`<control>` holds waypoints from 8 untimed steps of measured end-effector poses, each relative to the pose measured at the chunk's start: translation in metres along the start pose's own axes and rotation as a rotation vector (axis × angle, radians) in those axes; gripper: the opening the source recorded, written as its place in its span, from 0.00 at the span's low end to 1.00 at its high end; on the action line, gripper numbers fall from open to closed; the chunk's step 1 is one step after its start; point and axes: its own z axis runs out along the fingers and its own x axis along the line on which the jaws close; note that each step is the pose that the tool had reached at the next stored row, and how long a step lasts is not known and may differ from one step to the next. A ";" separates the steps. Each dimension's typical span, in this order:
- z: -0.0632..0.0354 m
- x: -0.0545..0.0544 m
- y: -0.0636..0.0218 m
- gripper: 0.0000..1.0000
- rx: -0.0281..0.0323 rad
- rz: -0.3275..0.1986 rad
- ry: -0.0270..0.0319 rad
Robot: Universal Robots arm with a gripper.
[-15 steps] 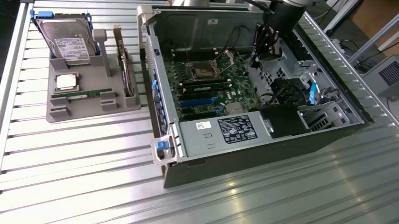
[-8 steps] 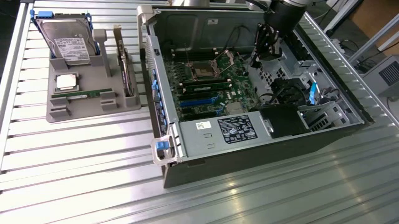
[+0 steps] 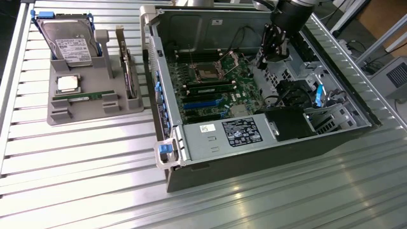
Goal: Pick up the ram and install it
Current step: 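Press down the ram until it locks into place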
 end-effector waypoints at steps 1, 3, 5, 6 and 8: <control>0.0000 0.000 -0.0002 0.10 0.0001 0.001 0.0007; 0.0000 -0.001 -0.0003 0.10 0.0001 0.003 0.0015; 0.0000 -0.001 -0.0004 0.10 -0.0001 0.006 0.0017; 0.0001 -0.001 -0.0004 0.10 -0.0003 0.008 0.0016; 0.0003 -0.001 -0.0003 0.10 -0.0005 0.009 0.0015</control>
